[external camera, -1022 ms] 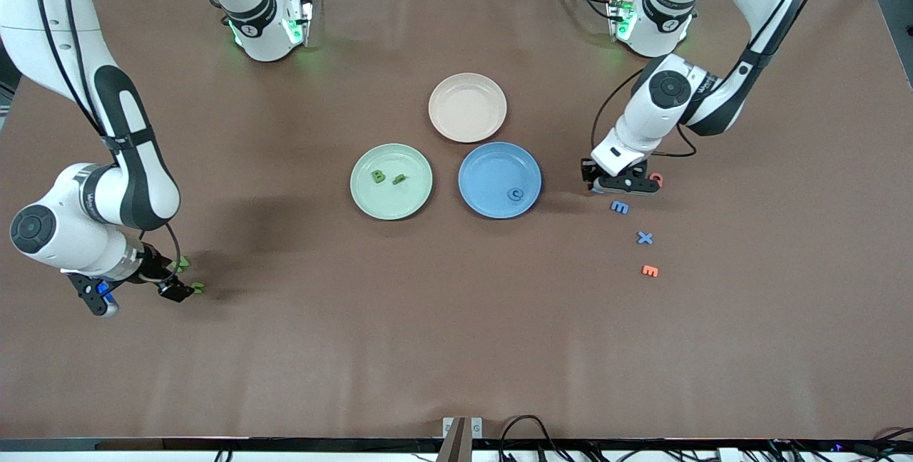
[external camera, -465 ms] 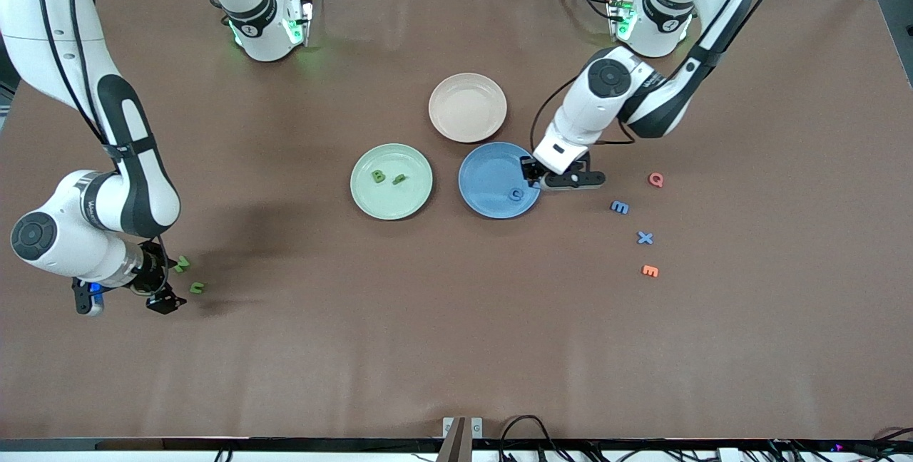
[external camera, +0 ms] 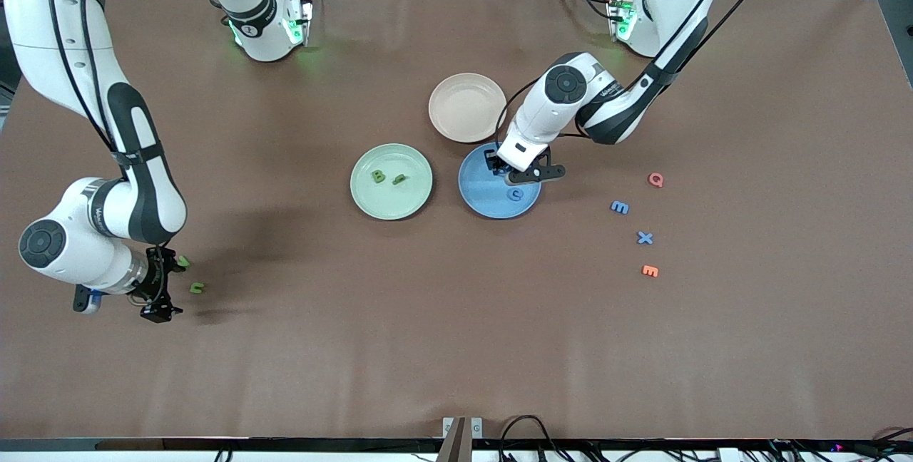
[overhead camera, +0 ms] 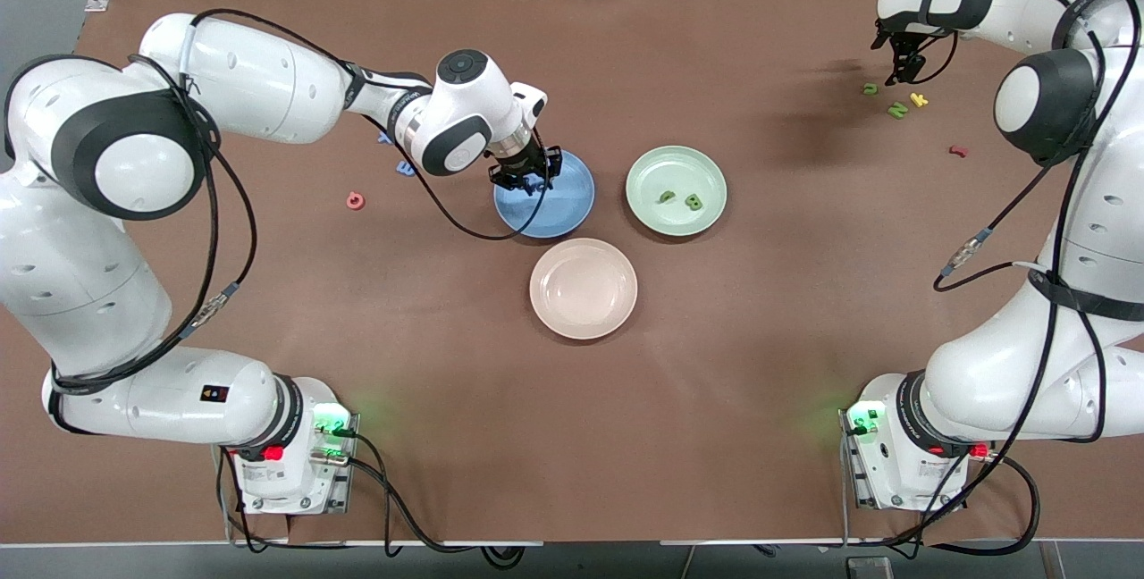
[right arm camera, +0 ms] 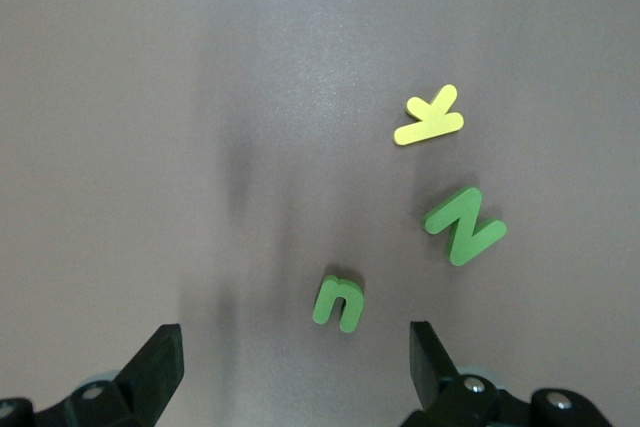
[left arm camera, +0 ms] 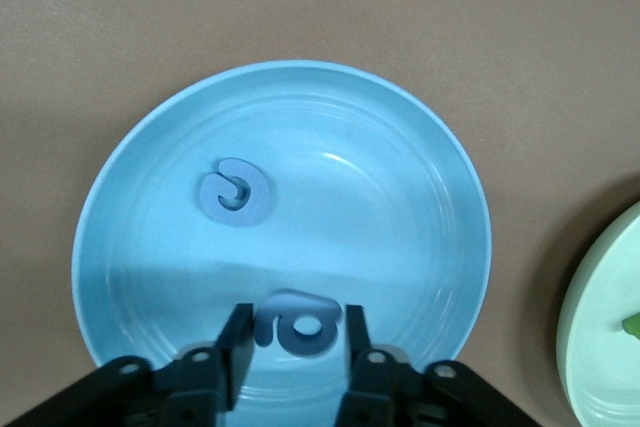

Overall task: Sort letters by color into matching plates
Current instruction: 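Carry the blue a to the blue plate and open the left gripper, then return the left gripper to the remaining blue letters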

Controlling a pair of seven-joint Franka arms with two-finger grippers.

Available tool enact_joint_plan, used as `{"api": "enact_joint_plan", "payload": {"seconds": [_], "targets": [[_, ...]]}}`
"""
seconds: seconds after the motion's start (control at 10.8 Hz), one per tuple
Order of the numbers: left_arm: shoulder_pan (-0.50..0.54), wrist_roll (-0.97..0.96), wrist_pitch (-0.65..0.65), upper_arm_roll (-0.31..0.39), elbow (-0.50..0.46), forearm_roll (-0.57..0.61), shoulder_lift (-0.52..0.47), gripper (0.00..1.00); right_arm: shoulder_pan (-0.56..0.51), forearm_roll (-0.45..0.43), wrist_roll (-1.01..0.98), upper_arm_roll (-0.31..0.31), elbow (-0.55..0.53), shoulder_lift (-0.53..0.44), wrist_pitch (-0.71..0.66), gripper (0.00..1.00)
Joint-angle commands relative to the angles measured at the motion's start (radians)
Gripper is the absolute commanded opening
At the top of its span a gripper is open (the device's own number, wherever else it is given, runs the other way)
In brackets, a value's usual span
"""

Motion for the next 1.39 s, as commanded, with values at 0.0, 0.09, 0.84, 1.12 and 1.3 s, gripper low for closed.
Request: {"api": "enact_joint_plan", "payload": {"seconds": [0.0,0.09,0.84,1.12,1.3], "targets": [[-0.005,-0.036,-0.014,0.006,0.029,-0.005,0.014,1.00,0.013,0.007,0.088,-0.018,0.075,0.065,-0.003,1.00],[-0.001,-0.036,-0.017,0.008,0.029,-0.005,0.014,1.00,0.012,0.007,0.089,-0.018,0.075,0.074,0.015,1.00],[0.191,0.258,-0.100,0.008,0.046,0.331,0.013,1.00,0.024,0.018,0.108,-0.018,0.057,0.094,0.092,1.00],[0.266,0.424,-0.101,0.018,0.011,0.331,0.005,1.00,0.026,0.016,0.095,-0.018,-0.011,0.088,0.166,1.00],[0.286,0.522,-0.100,0.028,-0.003,0.334,-0.003,1.00,0.024,0.016,0.095,-0.017,-0.032,0.076,0.172,1.00]]}}
